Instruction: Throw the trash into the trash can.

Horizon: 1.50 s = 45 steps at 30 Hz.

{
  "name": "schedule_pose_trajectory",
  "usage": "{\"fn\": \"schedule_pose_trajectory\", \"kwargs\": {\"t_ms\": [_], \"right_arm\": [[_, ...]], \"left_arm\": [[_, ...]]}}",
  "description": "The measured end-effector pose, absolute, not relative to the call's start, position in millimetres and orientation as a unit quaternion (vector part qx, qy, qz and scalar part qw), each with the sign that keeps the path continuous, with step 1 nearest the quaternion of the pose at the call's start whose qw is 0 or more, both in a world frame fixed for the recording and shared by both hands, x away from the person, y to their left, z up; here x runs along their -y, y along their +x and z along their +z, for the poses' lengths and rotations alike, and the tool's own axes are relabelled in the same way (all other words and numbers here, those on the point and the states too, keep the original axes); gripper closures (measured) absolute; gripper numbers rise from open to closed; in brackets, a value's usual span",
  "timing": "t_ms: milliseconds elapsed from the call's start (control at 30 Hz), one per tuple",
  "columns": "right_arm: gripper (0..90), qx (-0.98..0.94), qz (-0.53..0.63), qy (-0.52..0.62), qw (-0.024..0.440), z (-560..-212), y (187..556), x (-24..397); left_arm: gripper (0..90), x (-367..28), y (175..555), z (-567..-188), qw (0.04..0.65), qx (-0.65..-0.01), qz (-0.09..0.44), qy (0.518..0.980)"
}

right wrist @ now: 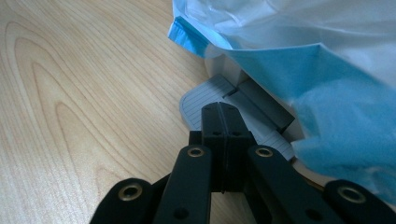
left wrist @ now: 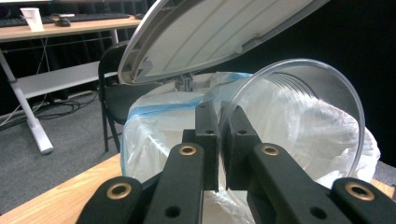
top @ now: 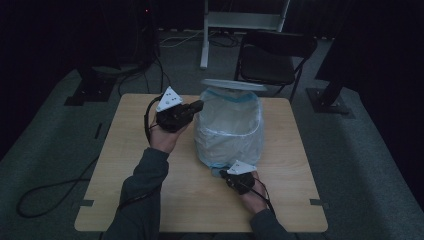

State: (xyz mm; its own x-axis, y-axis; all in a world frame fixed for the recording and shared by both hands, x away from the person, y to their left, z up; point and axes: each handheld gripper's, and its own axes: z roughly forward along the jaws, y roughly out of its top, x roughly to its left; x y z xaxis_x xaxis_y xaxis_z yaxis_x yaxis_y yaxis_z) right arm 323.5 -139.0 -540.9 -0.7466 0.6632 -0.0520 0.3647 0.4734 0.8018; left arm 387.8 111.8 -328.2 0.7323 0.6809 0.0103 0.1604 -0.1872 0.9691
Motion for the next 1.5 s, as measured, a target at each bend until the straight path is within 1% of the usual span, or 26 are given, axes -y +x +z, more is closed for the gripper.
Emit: {"fn": "schedule_pose_trajectory", "kwargs": {"t_ms": [1333,1400,1433,1500], "right_arm": [[90.0,-0.839,0.413,0.306,0.181,-541,324,139],[90.0,-0.839,0.413,0.306,0.181,-541,324,139],[90.0,-0.839,0.412,0.305,0.182,-541,324,139],[90.0,-0.839,0.412,0.305,0.182,-541,324,139]], "left_arm": [[86.1,-96,395,-335,0.57,-0.287,0.214,0.74],[83.9,-96,395,-334,0.572,-0.287,0.214,0.739],[79.7,-97,395,-334,0.574,-0.287,0.214,0.736],[75.4,-98,394,-334,0.576,-0.287,0.214,0.735]]}}
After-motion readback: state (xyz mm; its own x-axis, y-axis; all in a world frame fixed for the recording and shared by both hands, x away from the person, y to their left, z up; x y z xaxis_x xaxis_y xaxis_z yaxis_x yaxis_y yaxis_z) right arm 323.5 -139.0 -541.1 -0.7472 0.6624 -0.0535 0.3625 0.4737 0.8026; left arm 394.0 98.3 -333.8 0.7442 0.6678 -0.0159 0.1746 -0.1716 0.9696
